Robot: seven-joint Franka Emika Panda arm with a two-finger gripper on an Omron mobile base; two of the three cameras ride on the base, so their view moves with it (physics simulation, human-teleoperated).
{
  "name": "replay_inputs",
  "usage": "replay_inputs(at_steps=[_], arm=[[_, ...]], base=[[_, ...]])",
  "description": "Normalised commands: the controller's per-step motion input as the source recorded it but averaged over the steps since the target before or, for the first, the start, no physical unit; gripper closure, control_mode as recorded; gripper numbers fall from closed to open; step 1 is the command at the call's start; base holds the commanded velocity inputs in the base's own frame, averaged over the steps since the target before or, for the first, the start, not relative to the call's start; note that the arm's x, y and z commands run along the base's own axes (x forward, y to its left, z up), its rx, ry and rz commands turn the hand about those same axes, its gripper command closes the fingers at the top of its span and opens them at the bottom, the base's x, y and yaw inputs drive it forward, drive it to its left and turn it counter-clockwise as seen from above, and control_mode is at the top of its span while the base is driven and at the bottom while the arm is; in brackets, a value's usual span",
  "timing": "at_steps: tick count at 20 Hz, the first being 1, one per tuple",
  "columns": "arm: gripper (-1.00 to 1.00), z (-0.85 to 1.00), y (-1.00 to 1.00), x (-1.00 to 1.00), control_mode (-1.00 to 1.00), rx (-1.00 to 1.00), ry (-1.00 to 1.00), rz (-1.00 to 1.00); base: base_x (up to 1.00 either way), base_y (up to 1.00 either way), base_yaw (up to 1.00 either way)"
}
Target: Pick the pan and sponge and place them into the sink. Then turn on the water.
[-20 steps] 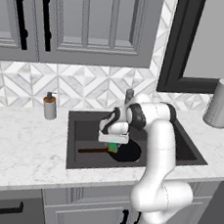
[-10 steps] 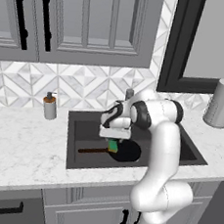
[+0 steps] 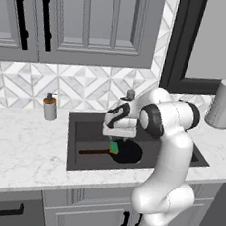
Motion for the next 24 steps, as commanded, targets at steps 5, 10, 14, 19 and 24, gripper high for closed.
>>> replay_inputs(at_steps=[5, 10, 14, 19, 24], arm=[[-1.0, 0.47, -0.16, -0.45, -1.0, 0.0, -0.1, 0.0], [-1.0, 0.3, -0.51, -0.41, -1.0, 0.0, -0.05, 0.0], [-1.0, 0.19, -0.55, -0.35, -1.0, 0.0, -0.03, 0.03], [-1.0, 0.06, -0.38, -0.01, -1.0, 0.0, 0.0, 0.03], [-1.0, 0.05, -0.17, 0.06, -1.0, 0.0, 0.0, 0.05]], base=[[0.0, 0.0, 0.0], [0.0, 0.0, 0.0], [0.0, 0.0, 0.0], [0.0, 0.0, 0.0], [0.0, 0.0, 0.0]])
